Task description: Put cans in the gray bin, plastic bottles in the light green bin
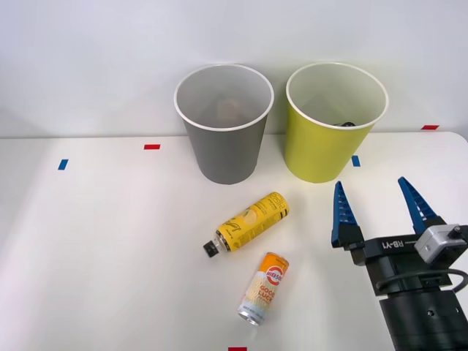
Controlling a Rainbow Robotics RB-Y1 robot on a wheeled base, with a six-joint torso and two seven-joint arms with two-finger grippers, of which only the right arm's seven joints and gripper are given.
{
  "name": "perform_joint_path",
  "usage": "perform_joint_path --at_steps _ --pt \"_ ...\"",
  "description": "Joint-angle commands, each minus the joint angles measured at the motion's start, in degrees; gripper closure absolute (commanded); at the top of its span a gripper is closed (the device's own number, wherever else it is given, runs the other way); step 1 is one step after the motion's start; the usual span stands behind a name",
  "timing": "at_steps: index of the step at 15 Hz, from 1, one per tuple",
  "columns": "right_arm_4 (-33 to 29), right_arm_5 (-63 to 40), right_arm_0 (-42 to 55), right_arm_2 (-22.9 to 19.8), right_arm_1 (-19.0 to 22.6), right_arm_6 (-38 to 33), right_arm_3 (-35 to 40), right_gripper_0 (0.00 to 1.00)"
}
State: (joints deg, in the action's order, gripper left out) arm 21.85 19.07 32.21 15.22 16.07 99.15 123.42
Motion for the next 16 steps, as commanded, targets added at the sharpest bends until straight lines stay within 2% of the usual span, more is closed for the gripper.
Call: perform_joint_path --at_steps 1,4,8,13,16 --pt "-0.49 0.01 4.0 -0.19 -2.54 -0.01 -0.02 0.0" --pt "-0.49 0.01 8.05 -0.45 -5.17 0.07 -0.02 0.0" --pt "-0.49 -0.78 11.56 -1.07 -5.35 0.16 -0.02 0.0" --pt "-4.97 -1.22 8.48 -2.65 -8.51 0.34 -3.98 0.0" --pt "-5.41 -1.66 7.43 -2.47 -10.71 0.16 -4.42 0.0"
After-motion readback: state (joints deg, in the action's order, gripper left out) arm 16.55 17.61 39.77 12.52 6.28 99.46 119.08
